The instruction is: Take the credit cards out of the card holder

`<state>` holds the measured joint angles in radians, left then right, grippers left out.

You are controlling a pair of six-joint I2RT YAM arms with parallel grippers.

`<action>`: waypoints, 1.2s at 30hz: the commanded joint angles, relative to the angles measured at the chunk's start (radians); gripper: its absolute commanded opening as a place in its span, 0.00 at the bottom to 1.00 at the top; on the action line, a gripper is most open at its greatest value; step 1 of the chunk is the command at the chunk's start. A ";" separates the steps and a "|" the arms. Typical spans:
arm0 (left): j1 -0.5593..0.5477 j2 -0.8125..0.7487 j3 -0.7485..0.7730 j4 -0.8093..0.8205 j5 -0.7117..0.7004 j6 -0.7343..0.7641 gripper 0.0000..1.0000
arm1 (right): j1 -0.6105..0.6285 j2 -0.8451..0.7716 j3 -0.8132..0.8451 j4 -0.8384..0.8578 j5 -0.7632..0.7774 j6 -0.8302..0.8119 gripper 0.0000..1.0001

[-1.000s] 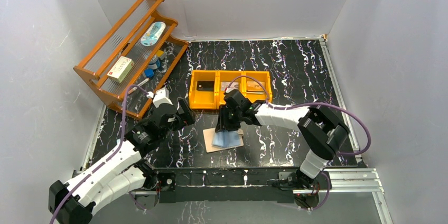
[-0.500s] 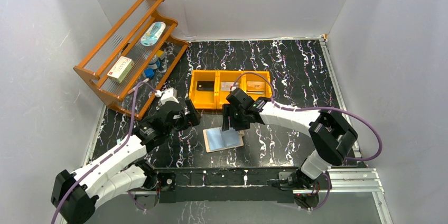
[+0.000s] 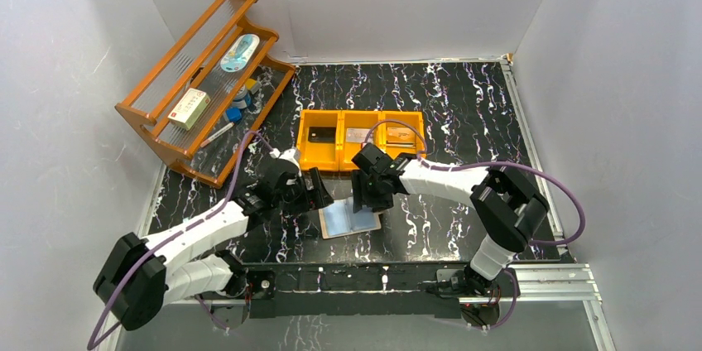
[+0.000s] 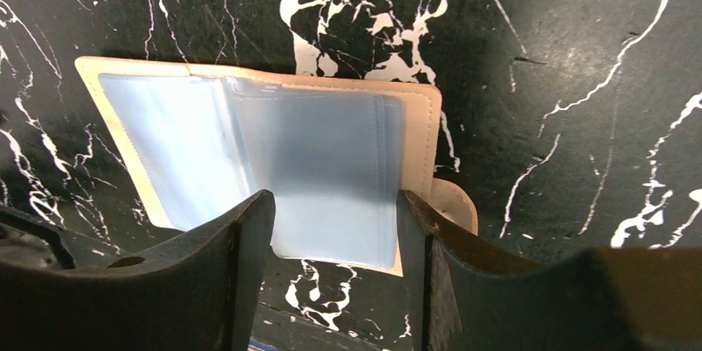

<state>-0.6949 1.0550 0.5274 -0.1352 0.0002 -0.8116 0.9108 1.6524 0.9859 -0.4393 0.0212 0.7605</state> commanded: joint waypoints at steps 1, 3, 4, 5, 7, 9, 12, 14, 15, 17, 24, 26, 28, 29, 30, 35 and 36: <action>0.005 0.064 -0.029 0.099 0.161 -0.026 0.82 | 0.008 0.026 0.008 0.024 -0.050 0.042 0.60; 0.005 0.092 -0.034 0.124 0.191 -0.034 0.78 | 0.007 0.018 0.002 0.059 -0.079 0.053 0.54; 0.005 0.107 -0.042 0.141 0.206 -0.036 0.76 | 0.007 0.013 -0.003 0.085 -0.101 0.061 0.53; 0.005 0.122 -0.048 0.164 0.232 -0.039 0.75 | 0.006 0.006 -0.010 0.113 -0.124 0.067 0.53; 0.005 0.157 -0.052 0.191 0.258 -0.045 0.73 | 0.007 -0.004 -0.020 0.160 -0.162 0.084 0.53; 0.004 0.188 -0.050 0.207 0.278 -0.049 0.70 | 0.005 -0.005 -0.026 0.197 -0.190 0.109 0.53; 0.004 0.198 -0.054 0.227 0.283 -0.058 0.69 | 0.002 -0.001 -0.036 0.260 -0.245 0.140 0.53; 0.003 0.189 -0.055 0.224 0.273 -0.058 0.70 | 0.002 0.010 -0.034 0.273 -0.257 0.153 0.53; 0.004 0.182 -0.054 0.216 0.264 -0.057 0.70 | 0.001 0.014 -0.031 0.270 -0.256 0.156 0.52; 0.004 0.165 -0.056 0.197 0.244 -0.053 0.70 | 0.002 0.017 -0.021 0.233 -0.228 0.155 0.52; 0.004 0.119 -0.053 0.140 0.186 -0.040 0.71 | 0.002 -0.023 0.055 -0.032 0.002 0.119 0.63; 0.004 0.118 -0.052 0.138 0.181 -0.038 0.71 | 0.002 -0.030 0.050 -0.069 0.024 0.103 0.66; 0.004 0.122 -0.050 0.138 0.183 -0.036 0.71 | 0.002 -0.033 0.031 -0.068 0.006 0.098 0.68; 0.004 0.127 -0.047 0.139 0.186 -0.034 0.71 | 0.001 -0.029 0.023 -0.065 0.000 0.097 0.68; 0.004 0.131 -0.046 0.139 0.188 -0.031 0.71 | 0.001 -0.025 0.017 -0.053 -0.014 0.098 0.68; 0.004 0.153 -0.046 0.151 0.213 -0.031 0.71 | 0.001 0.021 0.003 0.002 -0.068 0.128 0.68; 0.004 0.159 -0.046 0.153 0.220 -0.031 0.71 | 0.002 0.032 0.004 0.015 -0.079 0.132 0.68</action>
<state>-0.6903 1.2026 0.4793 0.0250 0.1967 -0.8528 0.9108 1.6600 0.9974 -0.4545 -0.0257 0.8696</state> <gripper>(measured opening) 0.708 0.680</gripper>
